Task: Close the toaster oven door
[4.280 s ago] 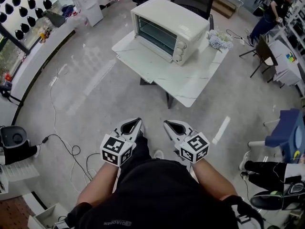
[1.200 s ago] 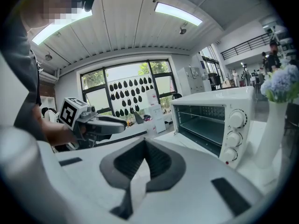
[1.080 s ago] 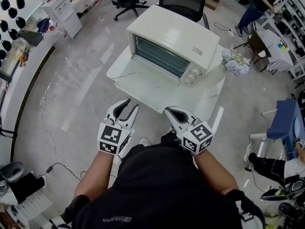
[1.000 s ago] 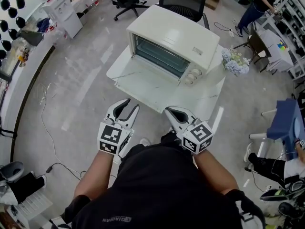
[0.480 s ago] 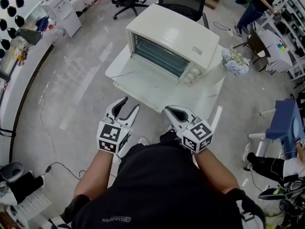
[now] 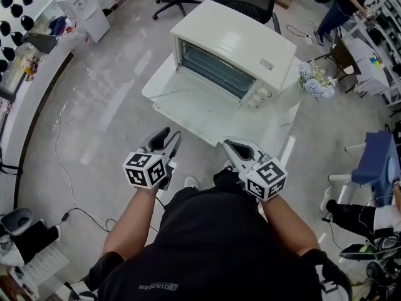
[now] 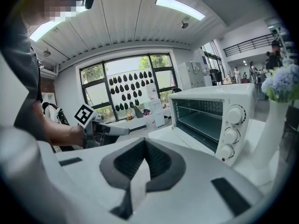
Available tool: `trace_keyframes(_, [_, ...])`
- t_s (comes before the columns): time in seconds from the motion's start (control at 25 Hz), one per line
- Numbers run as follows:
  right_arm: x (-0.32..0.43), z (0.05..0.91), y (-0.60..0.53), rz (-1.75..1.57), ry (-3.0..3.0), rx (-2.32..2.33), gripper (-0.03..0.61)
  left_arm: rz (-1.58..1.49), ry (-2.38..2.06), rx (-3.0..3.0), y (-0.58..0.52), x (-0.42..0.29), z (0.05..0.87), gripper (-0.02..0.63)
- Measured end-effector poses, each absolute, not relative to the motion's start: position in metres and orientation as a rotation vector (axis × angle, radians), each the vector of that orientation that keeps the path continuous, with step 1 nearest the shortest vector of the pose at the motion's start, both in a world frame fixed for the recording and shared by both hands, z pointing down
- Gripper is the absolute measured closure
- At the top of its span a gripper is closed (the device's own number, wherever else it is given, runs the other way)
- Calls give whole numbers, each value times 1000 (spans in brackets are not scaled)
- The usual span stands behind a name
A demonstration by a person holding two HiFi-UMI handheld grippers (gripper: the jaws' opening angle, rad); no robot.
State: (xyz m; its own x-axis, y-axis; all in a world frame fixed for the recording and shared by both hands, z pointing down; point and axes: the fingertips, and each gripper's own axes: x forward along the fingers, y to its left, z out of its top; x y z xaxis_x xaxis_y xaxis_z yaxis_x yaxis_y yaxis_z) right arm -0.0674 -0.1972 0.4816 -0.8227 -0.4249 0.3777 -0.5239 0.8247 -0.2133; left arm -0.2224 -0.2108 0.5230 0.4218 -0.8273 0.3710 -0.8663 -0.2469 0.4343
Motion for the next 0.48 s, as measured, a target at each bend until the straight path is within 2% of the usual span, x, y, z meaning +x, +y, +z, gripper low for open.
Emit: trace_keyframes(0.48, [-51,508,-200,503,-2626,742,577,-182,-1209,1558,-228,-241,697,425])
